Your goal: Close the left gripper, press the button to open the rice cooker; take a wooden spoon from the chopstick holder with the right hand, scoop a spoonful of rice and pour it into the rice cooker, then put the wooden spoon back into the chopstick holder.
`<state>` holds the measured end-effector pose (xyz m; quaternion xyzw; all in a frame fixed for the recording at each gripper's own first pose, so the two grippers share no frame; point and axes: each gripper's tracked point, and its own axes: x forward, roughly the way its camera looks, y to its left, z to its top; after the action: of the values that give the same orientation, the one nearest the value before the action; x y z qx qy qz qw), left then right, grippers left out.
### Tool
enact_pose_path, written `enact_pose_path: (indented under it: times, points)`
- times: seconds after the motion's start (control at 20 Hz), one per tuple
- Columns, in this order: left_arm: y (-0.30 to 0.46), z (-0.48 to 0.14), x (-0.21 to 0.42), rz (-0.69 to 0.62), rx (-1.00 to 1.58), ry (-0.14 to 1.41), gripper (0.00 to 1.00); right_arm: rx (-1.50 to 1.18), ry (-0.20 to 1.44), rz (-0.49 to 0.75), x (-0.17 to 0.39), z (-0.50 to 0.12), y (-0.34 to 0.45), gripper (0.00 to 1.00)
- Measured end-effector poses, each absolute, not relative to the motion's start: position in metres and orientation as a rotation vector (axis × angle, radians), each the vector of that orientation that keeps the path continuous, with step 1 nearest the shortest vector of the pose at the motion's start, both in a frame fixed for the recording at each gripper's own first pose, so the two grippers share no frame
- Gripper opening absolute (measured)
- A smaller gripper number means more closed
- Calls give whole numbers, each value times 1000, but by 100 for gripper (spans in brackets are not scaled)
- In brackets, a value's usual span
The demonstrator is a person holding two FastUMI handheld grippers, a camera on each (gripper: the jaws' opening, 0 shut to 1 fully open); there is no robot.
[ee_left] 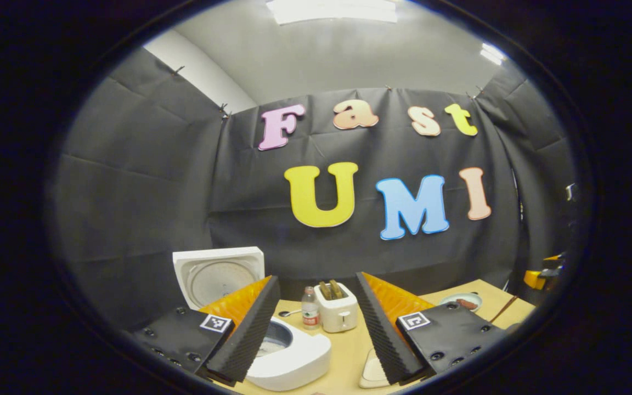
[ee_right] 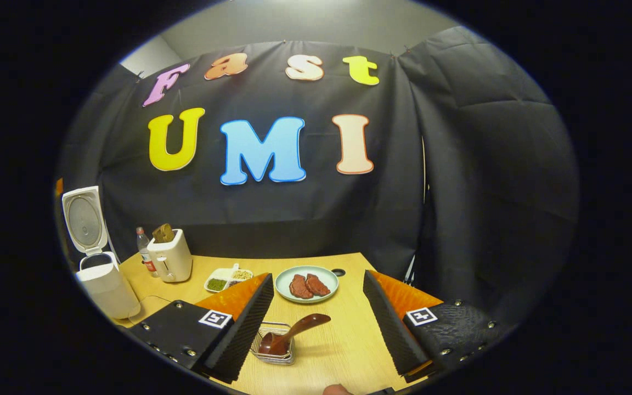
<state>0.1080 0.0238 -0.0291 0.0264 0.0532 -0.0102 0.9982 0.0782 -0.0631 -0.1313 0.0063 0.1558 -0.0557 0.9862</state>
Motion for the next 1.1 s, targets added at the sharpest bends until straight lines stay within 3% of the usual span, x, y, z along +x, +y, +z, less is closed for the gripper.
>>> enact_pose_path:
  times: [0.75, 1.1]
  points:
    - [162, -2, 254, 188, 129, 92, 95, -69, 282, -123, 45, -101, -13, 99]
    - [226, -25, 325, 262, 128, 161, 95, -91, 304, -155, 36, -109, -7, 99]
